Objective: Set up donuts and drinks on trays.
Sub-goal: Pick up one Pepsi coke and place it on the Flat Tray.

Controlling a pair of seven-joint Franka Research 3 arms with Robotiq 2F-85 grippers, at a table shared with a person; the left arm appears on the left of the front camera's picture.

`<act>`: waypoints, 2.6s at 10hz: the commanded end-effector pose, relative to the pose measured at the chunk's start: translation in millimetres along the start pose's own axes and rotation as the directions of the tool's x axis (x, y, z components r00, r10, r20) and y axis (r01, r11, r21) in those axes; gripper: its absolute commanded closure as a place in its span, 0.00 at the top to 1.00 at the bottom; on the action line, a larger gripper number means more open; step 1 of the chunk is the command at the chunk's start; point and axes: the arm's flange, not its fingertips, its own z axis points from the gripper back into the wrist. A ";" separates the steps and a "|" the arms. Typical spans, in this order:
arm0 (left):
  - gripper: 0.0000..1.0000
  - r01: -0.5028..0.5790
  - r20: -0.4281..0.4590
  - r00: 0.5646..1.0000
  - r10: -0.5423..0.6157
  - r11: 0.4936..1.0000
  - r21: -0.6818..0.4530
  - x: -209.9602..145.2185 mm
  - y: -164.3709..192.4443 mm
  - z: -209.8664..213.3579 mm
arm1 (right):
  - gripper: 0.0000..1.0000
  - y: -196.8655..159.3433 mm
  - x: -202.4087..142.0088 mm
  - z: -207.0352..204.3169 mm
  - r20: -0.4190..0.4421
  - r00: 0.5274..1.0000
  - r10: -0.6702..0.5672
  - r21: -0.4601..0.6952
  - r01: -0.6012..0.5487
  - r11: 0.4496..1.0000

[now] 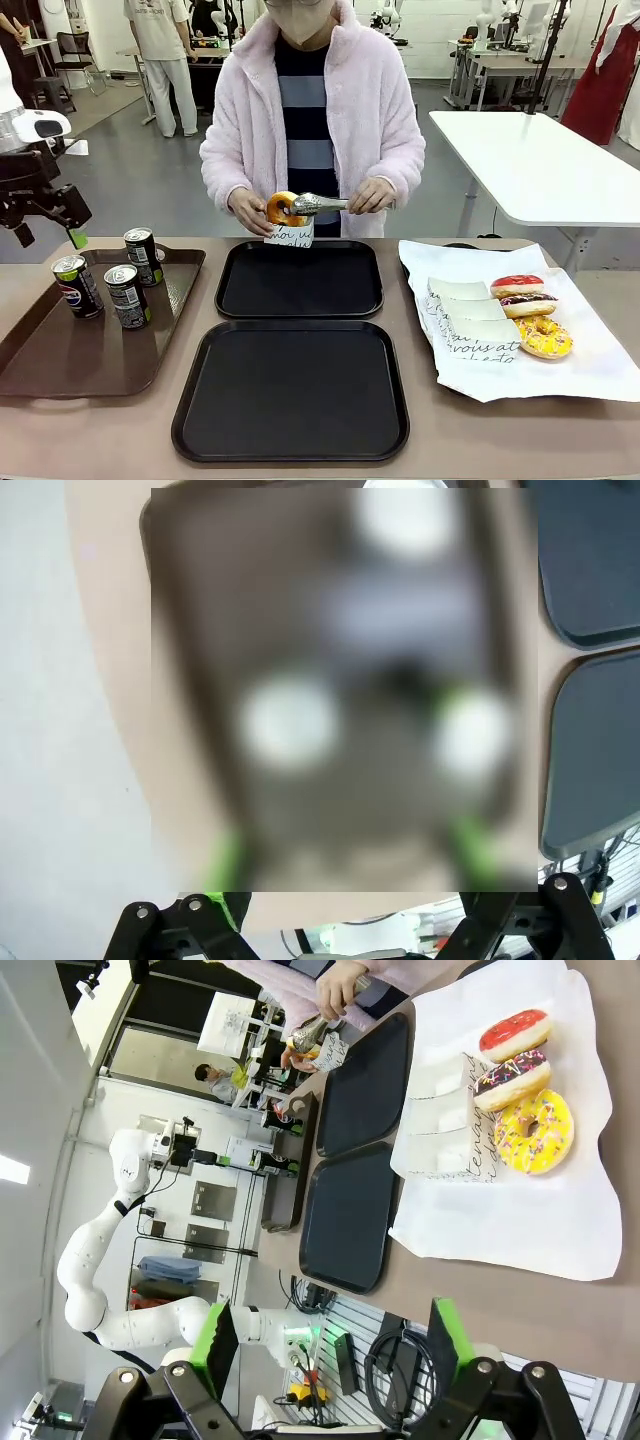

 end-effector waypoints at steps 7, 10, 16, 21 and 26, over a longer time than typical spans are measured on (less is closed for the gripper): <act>1.00 -0.014 0.007 1.000 0.014 1.000 -0.008 6.6 6.8 4.7 | 1.00 0.7 2.3 1.0 0.016 1.000 0.016 0.021 -0.016 1.000; 1.00 0.140 0.103 0.983 -0.150 0.985 0.103 1.0 11.9 -35.1 | 1.00 0.7 2.3 1.0 0.016 1.000 0.016 0.021 -0.016 1.000; 1.00 0.085 0.055 0.994 -0.090 0.993 0.084 0.5 4.3 -71.2 | 1.00 0.7 2.3 1.0 0.016 1.000 0.016 0.021 -0.016 1.000; 1.00 0.053 0.052 0.997 -0.057 0.996 0.070 17.0 13.3 -80.7 | 1.00 0.7 2.3 1.0 0.016 1.000 0.016 0.021 -0.016 1.000; 1.00 0.023 0.005 1.000 -0.023 0.999 0.037 25.3 25.0 -90.7 | 1.00 0.7 2.3 1.0 0.016 1.000 0.016 0.021 -0.016 1.000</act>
